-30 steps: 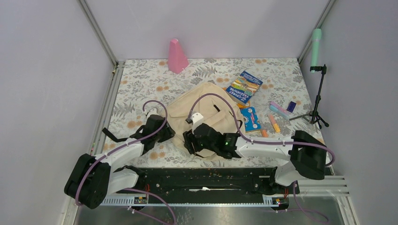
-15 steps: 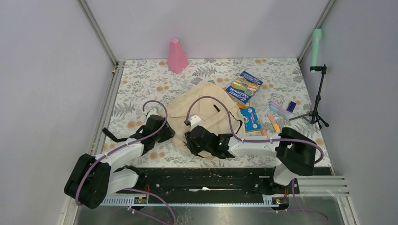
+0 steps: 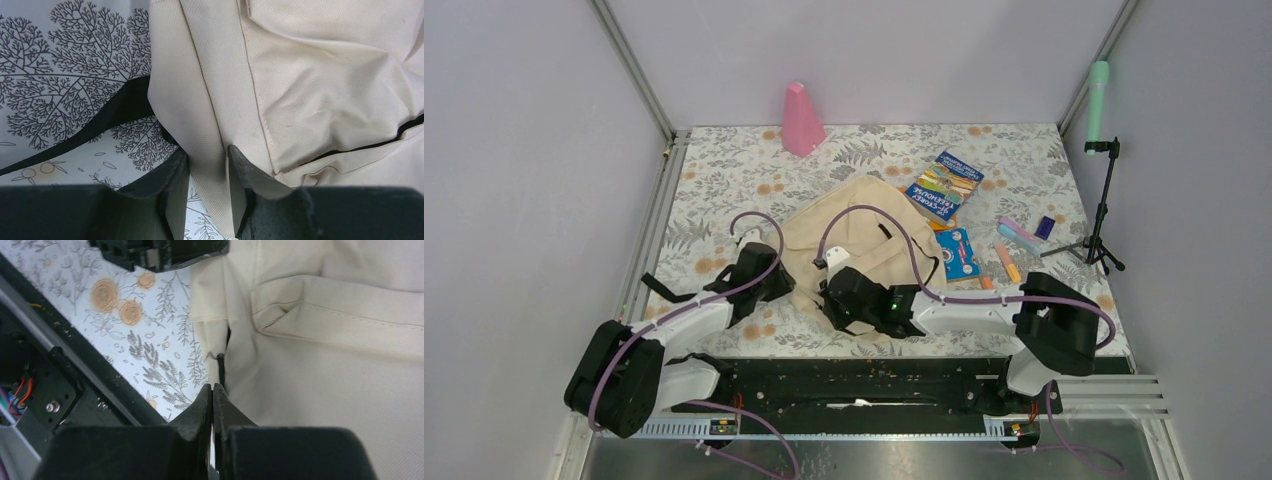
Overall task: Pack the student bag
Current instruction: Unzip the student bag at the center of the board.
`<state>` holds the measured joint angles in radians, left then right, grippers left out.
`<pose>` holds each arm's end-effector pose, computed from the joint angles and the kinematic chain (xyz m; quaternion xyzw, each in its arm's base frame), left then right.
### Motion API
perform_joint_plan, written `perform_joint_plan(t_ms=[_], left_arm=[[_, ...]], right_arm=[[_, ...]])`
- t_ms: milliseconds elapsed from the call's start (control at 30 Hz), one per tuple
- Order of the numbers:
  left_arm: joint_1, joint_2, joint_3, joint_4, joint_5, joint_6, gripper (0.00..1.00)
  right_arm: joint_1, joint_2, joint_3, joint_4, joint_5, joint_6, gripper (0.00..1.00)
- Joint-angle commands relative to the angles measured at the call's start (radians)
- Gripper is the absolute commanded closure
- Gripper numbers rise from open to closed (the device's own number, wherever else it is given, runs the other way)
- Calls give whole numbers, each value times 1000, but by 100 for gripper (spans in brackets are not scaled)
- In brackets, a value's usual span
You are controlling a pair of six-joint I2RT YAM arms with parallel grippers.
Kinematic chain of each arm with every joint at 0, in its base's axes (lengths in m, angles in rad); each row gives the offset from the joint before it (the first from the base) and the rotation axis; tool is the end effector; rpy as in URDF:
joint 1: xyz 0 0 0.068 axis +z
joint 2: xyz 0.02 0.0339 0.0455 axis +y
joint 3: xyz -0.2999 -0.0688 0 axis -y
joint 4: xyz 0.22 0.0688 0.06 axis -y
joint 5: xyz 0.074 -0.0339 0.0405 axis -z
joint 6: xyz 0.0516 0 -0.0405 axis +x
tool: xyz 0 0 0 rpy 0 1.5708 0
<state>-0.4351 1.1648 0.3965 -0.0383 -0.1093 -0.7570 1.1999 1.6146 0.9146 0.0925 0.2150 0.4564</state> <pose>0.1730 -0.0742 0.1888 -0.1686 0.9113 -0.1671 0.3366 0.1343 0.3149 0.2463 -0.2738 0.8390 0.2750 0.3815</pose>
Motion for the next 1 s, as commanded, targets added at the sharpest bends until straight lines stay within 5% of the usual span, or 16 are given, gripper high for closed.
perform_joint_plan(t_ms=[0, 400, 967], left_arm=[[10, 36, 40, 21, -50, 26, 100], [115, 72, 111, 25, -31, 83, 100], [216, 100, 128, 32, -2, 103, 100]], right_arm=[[4, -75, -22, 71, -76, -58, 100], [11, -188, -143, 108, -293, -115, 100], [18, -308, -210, 36, -248, -105, 100]])
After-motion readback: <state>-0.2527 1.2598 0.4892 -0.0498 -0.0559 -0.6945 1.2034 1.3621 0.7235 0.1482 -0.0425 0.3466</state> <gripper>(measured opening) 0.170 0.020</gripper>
